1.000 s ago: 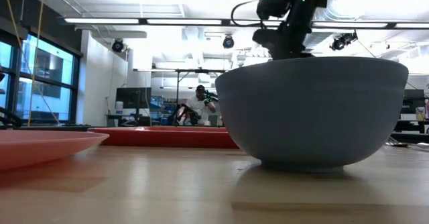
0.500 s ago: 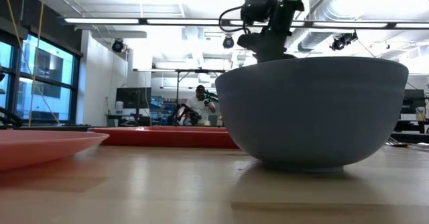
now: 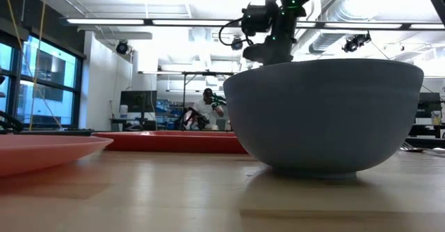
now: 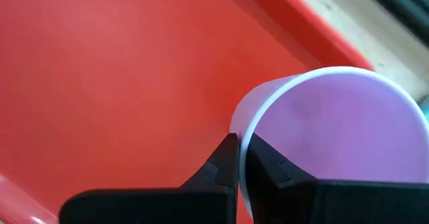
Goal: Set up tray
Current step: Put the purple cup on the tray
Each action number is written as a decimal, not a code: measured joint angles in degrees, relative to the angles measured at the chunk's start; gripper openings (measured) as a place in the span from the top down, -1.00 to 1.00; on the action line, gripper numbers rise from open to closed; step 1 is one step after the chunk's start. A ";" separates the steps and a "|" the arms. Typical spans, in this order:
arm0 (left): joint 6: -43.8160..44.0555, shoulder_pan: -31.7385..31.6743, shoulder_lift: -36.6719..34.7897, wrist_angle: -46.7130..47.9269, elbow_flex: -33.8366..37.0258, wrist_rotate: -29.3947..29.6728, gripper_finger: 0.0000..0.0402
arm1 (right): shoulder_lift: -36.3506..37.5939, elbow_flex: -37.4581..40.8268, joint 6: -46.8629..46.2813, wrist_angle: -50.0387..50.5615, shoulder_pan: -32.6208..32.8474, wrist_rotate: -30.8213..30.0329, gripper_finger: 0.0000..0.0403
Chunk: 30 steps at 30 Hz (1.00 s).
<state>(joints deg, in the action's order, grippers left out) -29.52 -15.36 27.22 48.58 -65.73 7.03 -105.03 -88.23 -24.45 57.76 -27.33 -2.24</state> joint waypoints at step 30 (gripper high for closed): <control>0.00 -0.02 0.00 0.02 0.00 0.15 0.24 | -0.04 3.68 -0.59 -5.97 -0.43 1.68 1.00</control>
<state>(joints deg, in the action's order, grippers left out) -29.52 -15.38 27.22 48.59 -65.73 7.18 -105.08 -84.55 -25.04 51.79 -27.76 -0.55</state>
